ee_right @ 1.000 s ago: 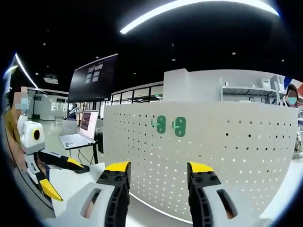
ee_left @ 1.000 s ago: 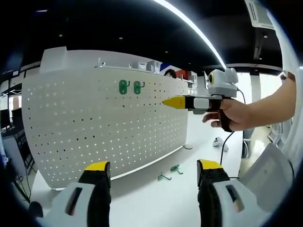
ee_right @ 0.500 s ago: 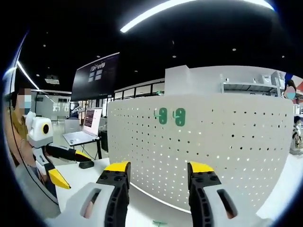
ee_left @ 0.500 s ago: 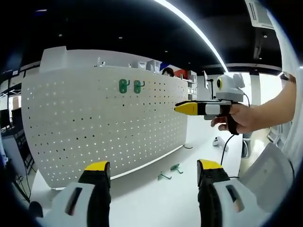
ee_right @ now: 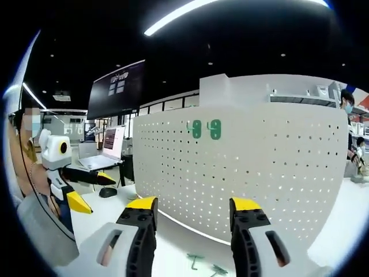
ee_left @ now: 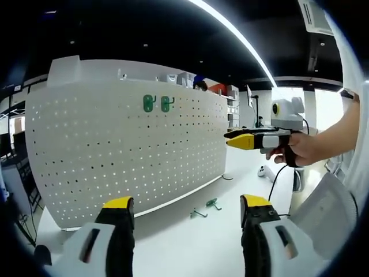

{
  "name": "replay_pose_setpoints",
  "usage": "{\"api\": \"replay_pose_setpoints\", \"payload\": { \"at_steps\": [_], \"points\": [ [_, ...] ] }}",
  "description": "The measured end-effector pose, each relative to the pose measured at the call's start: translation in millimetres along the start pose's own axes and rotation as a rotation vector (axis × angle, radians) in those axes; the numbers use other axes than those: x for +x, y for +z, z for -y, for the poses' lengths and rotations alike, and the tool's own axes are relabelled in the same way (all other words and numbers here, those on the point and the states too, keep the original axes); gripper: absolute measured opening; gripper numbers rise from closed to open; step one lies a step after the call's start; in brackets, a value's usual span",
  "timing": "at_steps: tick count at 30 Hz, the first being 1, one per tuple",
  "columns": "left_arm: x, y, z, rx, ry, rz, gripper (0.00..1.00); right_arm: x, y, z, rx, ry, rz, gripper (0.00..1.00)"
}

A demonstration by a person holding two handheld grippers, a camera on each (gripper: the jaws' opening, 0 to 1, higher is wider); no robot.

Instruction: Insert the hook assembly into the mounting plate slot until the hook locks in place.

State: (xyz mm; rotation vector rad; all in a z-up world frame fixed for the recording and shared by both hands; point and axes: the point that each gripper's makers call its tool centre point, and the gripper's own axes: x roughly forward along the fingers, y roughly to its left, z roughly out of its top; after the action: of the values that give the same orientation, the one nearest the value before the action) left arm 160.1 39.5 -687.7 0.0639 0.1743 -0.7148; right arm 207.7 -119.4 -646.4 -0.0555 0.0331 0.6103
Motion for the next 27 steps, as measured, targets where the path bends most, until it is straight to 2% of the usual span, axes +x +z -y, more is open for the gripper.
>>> {"api": "replay_pose_setpoints", "payload": {
  "at_steps": [15,27],
  "points": [
    [-4.8,-7.9,-3.1,-0.003,0.000,-0.017,0.78,-28.7,-25.6,3.4,0.009,-0.008,-0.049,0.53],
    [-16.9,-19.6,-8.4,-0.006,0.007,-0.041,0.78,-47.9,-44.2,-0.7,0.019,-0.007,-0.090,0.54]
  ]
}}
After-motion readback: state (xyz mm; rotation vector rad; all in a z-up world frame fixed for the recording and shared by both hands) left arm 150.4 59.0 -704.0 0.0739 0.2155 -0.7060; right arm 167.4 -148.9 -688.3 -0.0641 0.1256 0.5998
